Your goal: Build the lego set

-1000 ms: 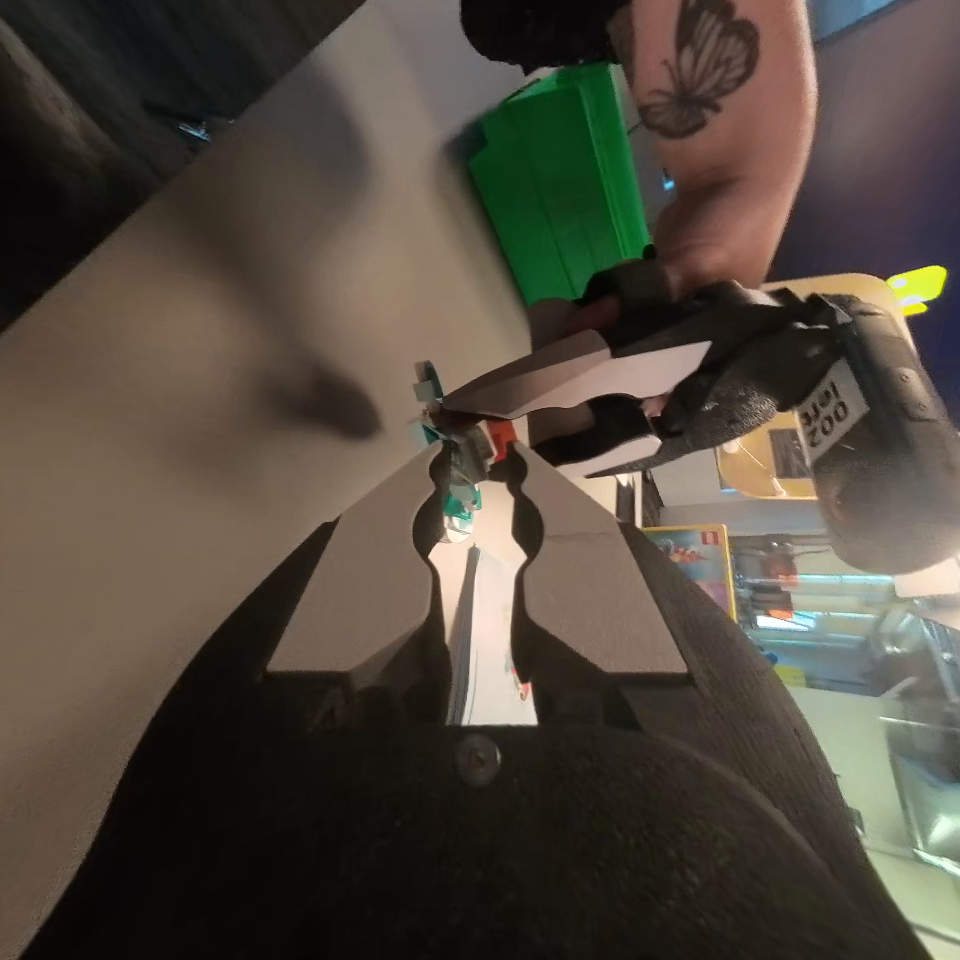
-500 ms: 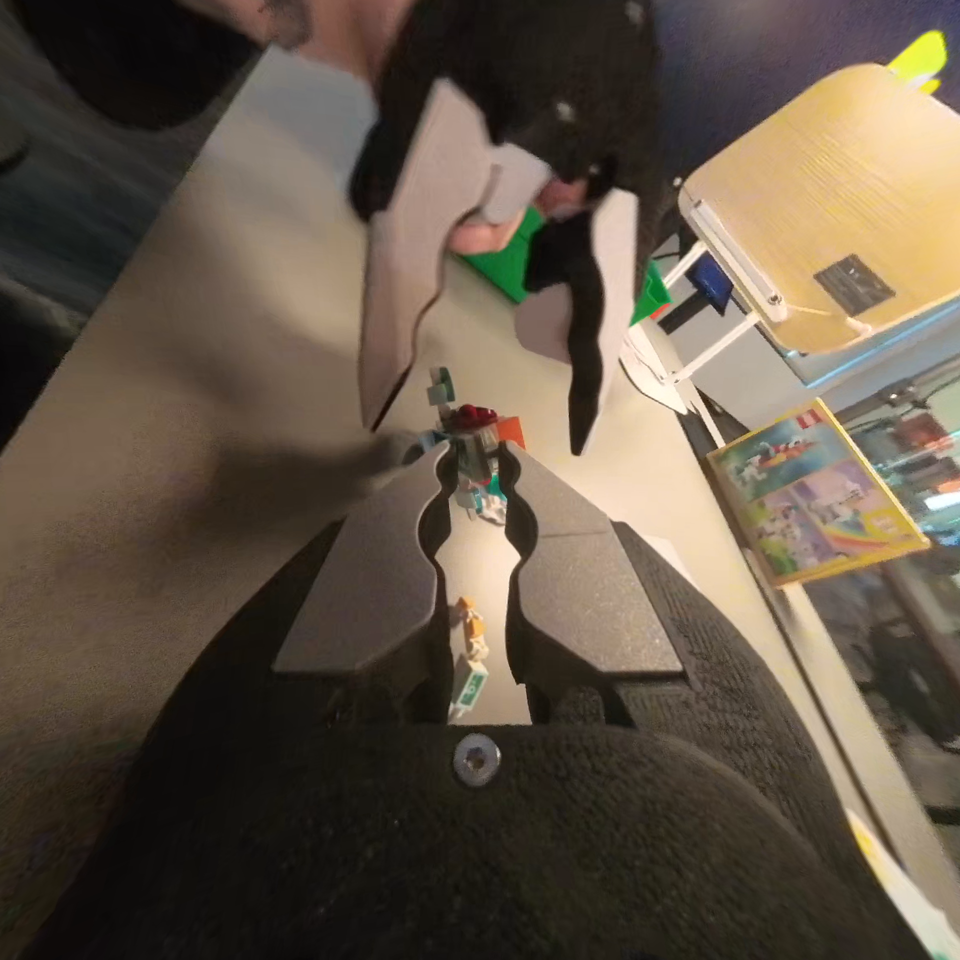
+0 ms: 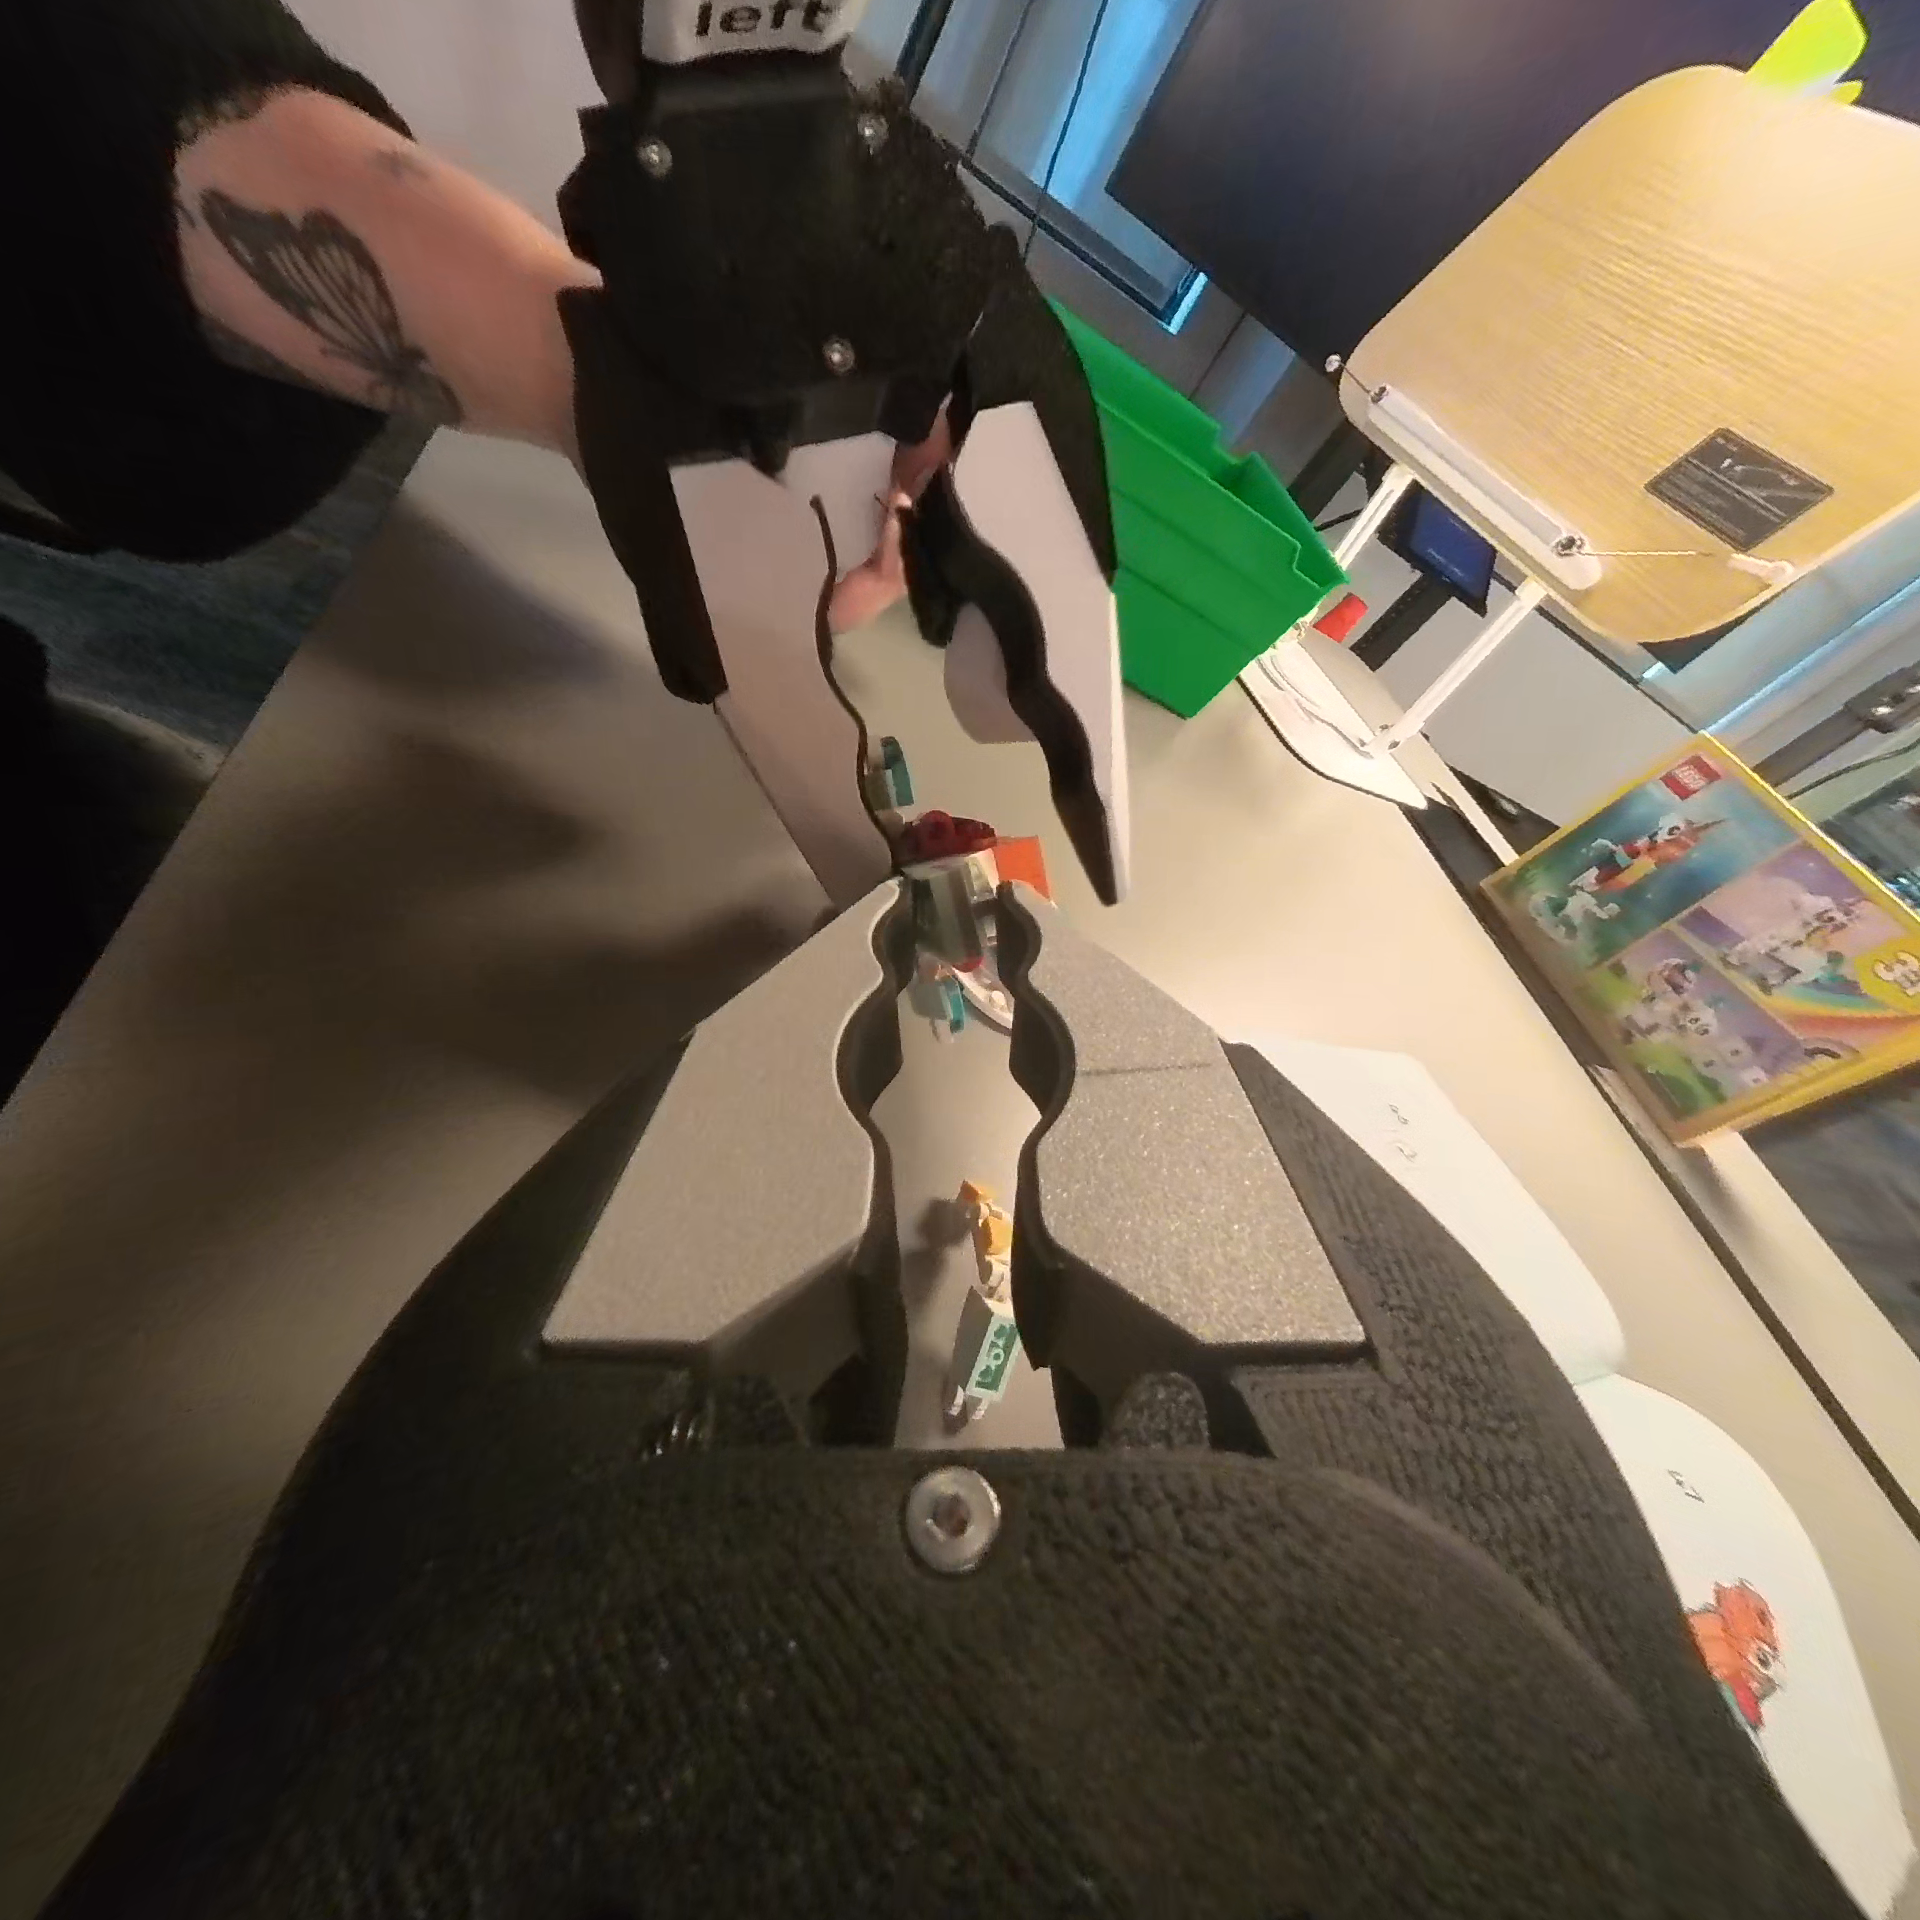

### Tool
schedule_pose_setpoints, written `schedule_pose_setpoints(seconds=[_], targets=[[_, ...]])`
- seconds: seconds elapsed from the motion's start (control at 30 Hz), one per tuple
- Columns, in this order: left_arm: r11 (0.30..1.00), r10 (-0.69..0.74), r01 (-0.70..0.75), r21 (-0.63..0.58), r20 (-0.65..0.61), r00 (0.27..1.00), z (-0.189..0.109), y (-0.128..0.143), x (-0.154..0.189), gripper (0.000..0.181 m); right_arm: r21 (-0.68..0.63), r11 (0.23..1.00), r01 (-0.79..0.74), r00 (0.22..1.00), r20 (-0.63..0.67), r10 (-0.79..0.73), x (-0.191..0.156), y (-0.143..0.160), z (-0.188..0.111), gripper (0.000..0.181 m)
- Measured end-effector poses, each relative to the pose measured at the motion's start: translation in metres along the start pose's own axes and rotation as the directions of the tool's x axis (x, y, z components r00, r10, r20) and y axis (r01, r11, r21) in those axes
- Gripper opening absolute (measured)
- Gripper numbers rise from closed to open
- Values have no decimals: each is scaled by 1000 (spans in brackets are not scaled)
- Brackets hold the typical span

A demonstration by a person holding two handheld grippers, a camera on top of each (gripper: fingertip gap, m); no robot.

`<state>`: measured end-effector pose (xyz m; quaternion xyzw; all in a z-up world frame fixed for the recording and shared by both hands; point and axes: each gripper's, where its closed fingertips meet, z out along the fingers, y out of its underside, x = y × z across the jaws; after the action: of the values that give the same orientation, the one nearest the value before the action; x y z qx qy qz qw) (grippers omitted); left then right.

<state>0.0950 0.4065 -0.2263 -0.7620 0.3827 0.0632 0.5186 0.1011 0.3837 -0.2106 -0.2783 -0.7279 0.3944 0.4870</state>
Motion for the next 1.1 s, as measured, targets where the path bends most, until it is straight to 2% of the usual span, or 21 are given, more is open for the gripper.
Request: schedule_pose_setpoints(seconds=[0.03, 0.23, 0.53, 1.1], targets=[[1000, -4, 4, 4, -3, 1000, 0, 0, 0, 42, 3, 1000, -2, 1000, 1, 2, 0, 0, 0, 13], [999, -35, 36, 3, -68, 997, 2, 3, 8, 32, 23, 1000, -16, 1000, 19, 16, -1, -1, -2, 12], [999, -1, 3, 34, -61, 998, 3, 1, 11, 29, 29, 999, -27, 999, 39, 25, -1, -1, -4, 13], [999, 46, -47, -3, -35, 998, 3, 7, 10, 28, -15, 1000, -18, 998, 52, 19, -3, 5, 0, 13]])
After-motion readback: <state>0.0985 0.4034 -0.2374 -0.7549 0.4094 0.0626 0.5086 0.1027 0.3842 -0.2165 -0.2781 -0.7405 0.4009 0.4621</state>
